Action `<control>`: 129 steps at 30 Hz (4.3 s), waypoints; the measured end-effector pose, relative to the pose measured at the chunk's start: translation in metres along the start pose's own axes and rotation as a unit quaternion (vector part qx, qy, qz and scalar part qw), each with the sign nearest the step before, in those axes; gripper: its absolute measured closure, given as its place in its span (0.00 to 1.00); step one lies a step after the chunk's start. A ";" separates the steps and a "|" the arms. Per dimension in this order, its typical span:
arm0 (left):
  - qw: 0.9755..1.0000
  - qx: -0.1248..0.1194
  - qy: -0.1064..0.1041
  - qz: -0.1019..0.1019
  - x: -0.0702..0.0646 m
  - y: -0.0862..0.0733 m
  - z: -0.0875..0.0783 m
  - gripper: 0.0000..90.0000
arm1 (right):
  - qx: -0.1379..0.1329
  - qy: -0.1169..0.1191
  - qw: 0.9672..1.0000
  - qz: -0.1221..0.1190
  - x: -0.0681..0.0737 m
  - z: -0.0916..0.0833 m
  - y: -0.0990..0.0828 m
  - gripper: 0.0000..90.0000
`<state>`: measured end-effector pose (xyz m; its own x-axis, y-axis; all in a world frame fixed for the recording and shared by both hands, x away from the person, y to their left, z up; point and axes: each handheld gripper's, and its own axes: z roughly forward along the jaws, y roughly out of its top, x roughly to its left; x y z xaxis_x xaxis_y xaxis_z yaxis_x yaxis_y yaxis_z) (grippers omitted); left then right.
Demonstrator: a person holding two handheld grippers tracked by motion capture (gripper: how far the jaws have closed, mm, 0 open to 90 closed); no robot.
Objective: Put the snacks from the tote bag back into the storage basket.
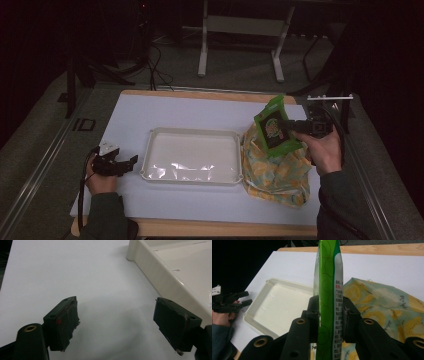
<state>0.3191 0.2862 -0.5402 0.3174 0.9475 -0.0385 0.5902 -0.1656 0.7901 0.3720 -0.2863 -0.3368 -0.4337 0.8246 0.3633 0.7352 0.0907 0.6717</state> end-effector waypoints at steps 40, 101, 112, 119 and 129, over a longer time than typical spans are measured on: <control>1.000 0.000 0.001 0.000 0.000 0.000 0.000 0.23 | -0.005 0.026 1.000 0.013 0.022 0.029 0.011 0.81; 1.000 0.000 0.001 0.001 0.000 0.000 0.000 0.23 | 0.023 0.025 0.999 0.012 0.039 0.077 -0.008 0.81; 1.000 0.000 0.001 0.001 0.000 0.000 0.000 0.23 | 0.033 0.022 0.999 0.009 0.042 0.088 -0.013 0.81; 1.000 0.000 0.001 0.001 0.000 0.000 0.000 0.23 | 0.041 0.016 0.999 0.008 0.041 0.095 -0.017 0.81; 1.000 0.000 0.001 0.001 0.000 0.000 0.000 0.23 | 0.050 0.017 0.999 0.007 0.047 0.107 -0.022 0.81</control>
<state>0.3189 0.2861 -0.5401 0.3170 0.9477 -0.0366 0.5895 -0.1667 0.7904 0.3913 -0.1899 -0.4029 -0.4396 0.8068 0.3947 0.7889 0.1367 0.5991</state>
